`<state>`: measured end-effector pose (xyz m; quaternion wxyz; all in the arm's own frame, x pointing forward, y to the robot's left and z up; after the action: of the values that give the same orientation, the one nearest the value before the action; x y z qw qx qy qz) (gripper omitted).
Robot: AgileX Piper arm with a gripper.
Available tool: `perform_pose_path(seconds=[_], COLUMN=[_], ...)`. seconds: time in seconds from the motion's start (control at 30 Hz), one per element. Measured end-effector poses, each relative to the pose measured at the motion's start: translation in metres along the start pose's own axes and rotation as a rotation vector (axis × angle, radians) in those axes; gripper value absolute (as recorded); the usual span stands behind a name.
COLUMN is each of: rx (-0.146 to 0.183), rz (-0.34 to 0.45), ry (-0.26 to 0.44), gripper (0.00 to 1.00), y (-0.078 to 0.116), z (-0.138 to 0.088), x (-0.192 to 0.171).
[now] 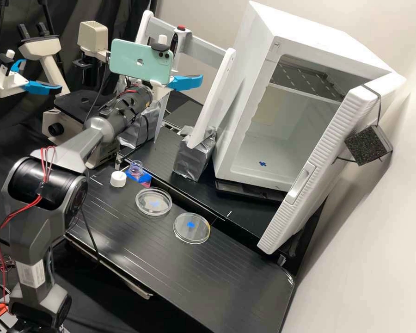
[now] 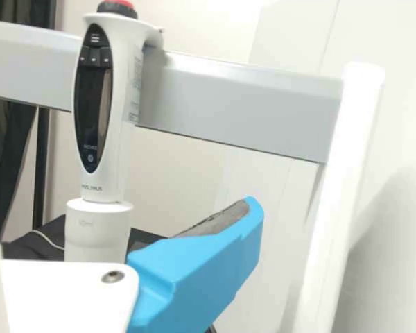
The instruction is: Use the pipette
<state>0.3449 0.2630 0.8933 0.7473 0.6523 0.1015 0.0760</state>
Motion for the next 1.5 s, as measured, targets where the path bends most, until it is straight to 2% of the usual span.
perform_pose_path(seconds=[0.2, 0.43, 1.5], rx=[0.026, 0.024, 0.027], rz=[-0.026, -0.046, -0.048], ry=[-0.025, -0.033, -0.032], gripper=[0.0, 0.0, 0.0], y=[-0.003, -0.008, -0.008], z=[0.001, 0.003, 0.008], x=[0.008, 0.013, 0.009])
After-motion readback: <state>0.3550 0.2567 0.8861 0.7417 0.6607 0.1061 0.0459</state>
